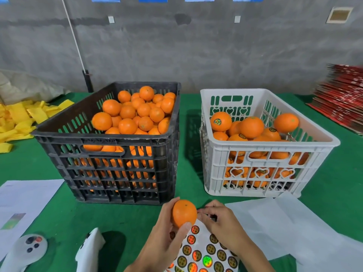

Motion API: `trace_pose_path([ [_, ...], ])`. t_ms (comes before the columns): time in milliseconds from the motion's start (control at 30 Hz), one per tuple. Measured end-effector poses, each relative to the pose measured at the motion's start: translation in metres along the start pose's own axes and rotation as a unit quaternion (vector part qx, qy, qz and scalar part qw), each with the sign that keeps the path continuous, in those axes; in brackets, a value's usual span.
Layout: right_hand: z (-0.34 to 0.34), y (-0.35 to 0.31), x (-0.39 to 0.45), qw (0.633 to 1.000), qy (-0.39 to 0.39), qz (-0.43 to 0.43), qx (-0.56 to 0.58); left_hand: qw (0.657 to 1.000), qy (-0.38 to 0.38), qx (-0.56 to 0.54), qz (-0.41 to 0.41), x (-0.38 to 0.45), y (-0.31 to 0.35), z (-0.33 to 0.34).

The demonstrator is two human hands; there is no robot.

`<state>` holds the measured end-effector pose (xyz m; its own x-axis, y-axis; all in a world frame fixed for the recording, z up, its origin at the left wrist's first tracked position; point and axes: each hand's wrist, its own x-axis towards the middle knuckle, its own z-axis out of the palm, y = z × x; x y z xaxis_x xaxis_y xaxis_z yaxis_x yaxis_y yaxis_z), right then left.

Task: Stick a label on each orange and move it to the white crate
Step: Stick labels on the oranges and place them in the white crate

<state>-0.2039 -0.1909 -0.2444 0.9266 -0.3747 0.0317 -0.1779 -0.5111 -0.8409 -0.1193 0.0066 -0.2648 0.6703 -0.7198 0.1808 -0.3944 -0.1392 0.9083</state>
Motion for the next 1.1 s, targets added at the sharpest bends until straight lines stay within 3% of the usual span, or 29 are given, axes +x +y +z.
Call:
trace_pose_path([
  [267, 0.001, 0.007, 0.001, 0.999, 0.035, 0.007, -0.013, 1.000, 0.010, -0.017, -0.013, -0.001, -0.002, 0.001],
  [433, 0.004, -0.004, 0.007, 0.986, 0.160, 0.045, -0.032, 0.999, 0.018, -0.042, -0.019, 0.002, -0.004, 0.003],
  [567, 0.008, -0.041, -0.001, 0.961, 0.264, -0.083, -0.011, 0.994, 0.033, -0.100, -0.022, 0.012, 0.015, 0.005],
  [767, -0.025, -0.108, -0.008, 0.946, 0.268, -0.181, 0.011, 0.978, 0.043, -0.205, 0.027, 0.044, 0.076, -0.006],
  [867, -0.056, -0.129, -0.011, 0.944, 0.198, -0.245, -0.095, 0.971, 0.075, -0.220, 0.047, 0.069, 0.112, -0.017],
  [967, -0.086, -0.137, -0.004, 0.929, 0.153, -0.231, -0.244, 0.976, 0.097, -0.186, 0.058, 0.103, 0.146, -0.025],
  [1100, -0.127, -0.151, 0.017, 0.899, 0.234, -0.203, -0.308, 0.983, 0.136, -0.081, 0.098, 0.152, 0.190, -0.013],
])
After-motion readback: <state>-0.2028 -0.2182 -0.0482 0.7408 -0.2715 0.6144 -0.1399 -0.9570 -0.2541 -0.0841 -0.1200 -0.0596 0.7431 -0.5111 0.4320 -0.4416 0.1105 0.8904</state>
